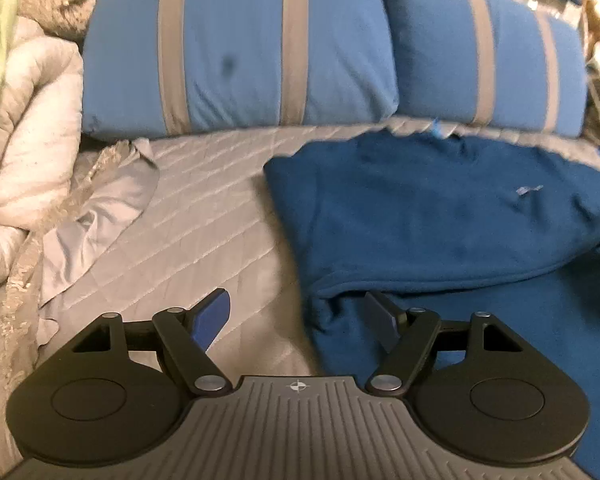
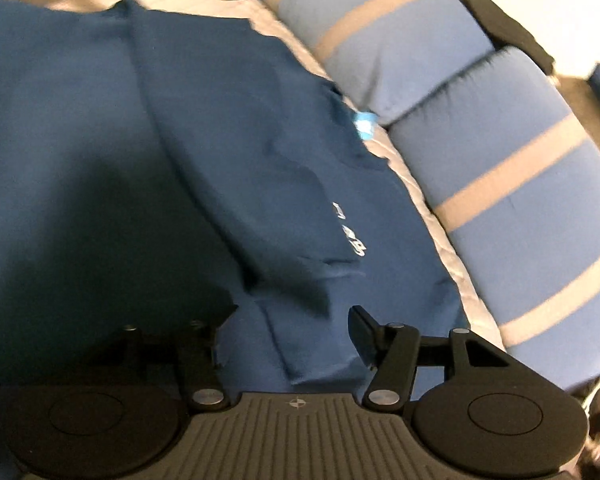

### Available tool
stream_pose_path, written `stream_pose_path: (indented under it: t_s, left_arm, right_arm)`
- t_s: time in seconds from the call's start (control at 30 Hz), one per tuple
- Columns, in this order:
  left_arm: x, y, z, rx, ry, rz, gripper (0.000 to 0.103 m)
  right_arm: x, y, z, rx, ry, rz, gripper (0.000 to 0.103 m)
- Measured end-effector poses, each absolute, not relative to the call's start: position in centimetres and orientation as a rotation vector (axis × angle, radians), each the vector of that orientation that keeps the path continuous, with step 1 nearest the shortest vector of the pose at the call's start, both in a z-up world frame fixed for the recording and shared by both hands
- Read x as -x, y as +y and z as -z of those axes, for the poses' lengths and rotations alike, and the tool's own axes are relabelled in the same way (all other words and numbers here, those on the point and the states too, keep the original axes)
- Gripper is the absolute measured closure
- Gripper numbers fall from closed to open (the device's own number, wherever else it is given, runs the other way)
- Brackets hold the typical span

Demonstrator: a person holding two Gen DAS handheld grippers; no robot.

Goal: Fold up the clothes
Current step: 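Open the right tool to release the folded side and lift away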

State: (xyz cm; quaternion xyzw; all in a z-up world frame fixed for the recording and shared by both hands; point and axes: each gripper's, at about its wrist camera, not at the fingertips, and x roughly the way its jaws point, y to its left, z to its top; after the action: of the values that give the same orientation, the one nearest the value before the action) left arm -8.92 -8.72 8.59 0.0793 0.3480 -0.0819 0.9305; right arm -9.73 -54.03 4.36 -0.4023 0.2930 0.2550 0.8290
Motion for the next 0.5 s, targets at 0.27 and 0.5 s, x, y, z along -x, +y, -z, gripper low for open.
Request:
stream_pose_path:
  t_s: [0.27, 0.5]
  left_arm:
    - [12.7, -9.4, -13.0, -0.086, 0.629, 0.229, 0.029]
    - [14.8, -10.3, -14.6, -0.053, 0.588, 0.269, 0.029]
  right_arm:
    - [9.0, -54.3, -3.6, 0.955, 0.666, -0.566, 0.088]
    - [11.4, -56.1, -5.0, 1.039, 0.580, -0.441, 0.046]
